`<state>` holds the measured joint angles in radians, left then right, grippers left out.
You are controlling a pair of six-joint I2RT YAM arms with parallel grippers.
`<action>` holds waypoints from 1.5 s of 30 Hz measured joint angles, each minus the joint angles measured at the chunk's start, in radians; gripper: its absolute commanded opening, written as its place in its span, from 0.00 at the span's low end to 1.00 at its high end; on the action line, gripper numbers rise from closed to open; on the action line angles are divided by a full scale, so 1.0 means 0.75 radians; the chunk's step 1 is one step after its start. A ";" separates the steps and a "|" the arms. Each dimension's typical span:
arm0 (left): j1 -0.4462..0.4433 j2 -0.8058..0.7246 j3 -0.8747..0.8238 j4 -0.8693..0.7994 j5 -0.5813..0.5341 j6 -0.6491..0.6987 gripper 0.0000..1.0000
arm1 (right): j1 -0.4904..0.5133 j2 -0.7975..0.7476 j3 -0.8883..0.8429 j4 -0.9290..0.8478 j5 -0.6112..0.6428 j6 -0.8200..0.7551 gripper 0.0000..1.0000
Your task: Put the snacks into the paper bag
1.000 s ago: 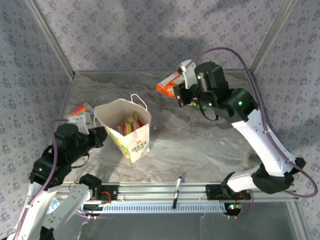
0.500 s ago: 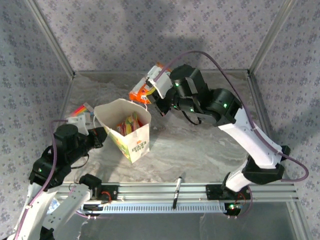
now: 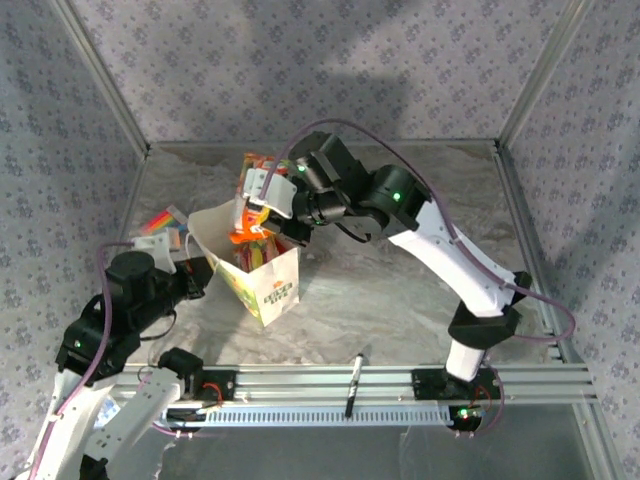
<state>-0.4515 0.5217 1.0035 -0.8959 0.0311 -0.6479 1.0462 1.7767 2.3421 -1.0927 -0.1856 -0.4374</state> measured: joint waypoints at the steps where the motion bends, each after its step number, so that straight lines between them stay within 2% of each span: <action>1: 0.000 -0.001 0.000 -0.003 -0.003 0.001 0.03 | 0.001 0.018 0.016 -0.016 -0.013 -0.018 0.00; 14: 0.000 -0.013 0.000 -0.027 -0.024 0.015 0.03 | 0.006 0.099 0.059 -0.157 -0.026 -0.165 0.00; 25: 0.000 -0.013 0.000 -0.027 -0.024 0.015 0.03 | 0.026 0.230 0.121 -0.250 0.046 -0.234 0.00; 41: 0.000 -0.013 0.000 -0.027 -0.024 0.015 0.03 | 0.046 0.238 0.128 -0.321 0.067 -0.282 0.00; 45: 0.000 -0.013 0.000 -0.027 -0.024 0.015 0.03 | 0.067 0.238 0.127 -0.335 0.063 -0.302 0.08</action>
<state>-0.4515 0.5121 1.0035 -0.9165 0.0132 -0.6365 1.0966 1.9553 2.4374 -1.3437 -0.1387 -0.6636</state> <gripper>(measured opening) 0.048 0.058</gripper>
